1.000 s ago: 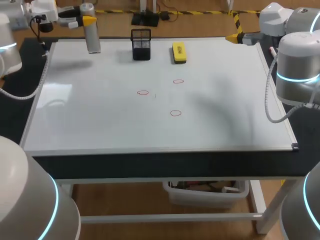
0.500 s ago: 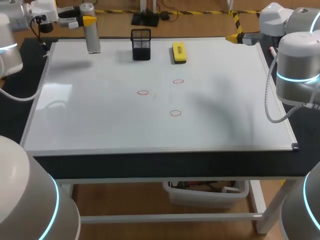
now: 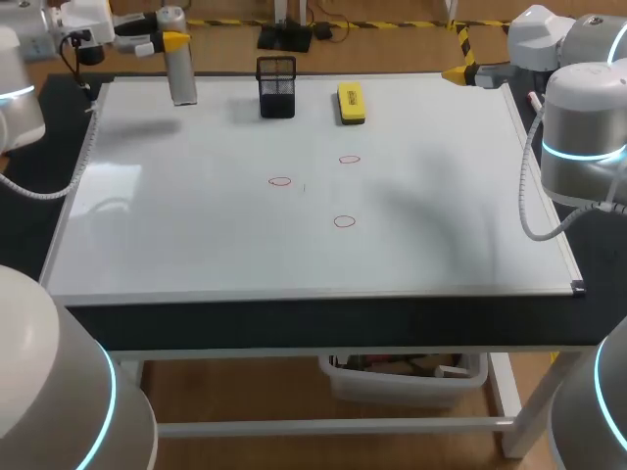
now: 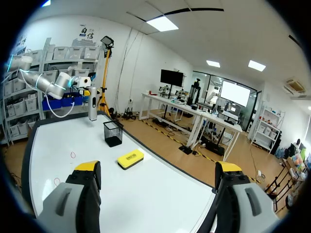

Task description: Pick up the inspection probe, press it on each red-marked spot on the whiteboard one by one, put down the probe, pick up the eraser, and wipe off all the red marks.

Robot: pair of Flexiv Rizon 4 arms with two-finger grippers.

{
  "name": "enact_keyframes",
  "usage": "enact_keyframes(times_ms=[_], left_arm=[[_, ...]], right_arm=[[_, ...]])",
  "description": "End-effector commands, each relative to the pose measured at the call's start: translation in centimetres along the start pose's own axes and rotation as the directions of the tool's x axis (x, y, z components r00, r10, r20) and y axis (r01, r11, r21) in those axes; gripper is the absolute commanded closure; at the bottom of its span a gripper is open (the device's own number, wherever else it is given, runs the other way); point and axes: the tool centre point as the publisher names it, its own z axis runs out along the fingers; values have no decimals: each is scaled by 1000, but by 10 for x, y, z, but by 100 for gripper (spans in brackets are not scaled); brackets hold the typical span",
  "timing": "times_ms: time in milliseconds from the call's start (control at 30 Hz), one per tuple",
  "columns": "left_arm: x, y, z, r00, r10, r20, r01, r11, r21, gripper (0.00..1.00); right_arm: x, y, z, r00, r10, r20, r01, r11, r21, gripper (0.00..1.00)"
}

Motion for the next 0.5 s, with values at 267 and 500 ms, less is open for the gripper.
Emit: enact_keyframes(times_ms=[267, 500], left_arm=[[3, -3, 0, 1000, 2, 7, -2, 1000, -3, 100], [3, -3, 0, 1000, 2, 7, -2, 1000, -3, 100]], right_arm=[[-68, -12, 12, 955, -93, -280, 98, 995, 5, 0], [-105, -20, 24, 877, -142, -459, 176, 984, 32, 0]])
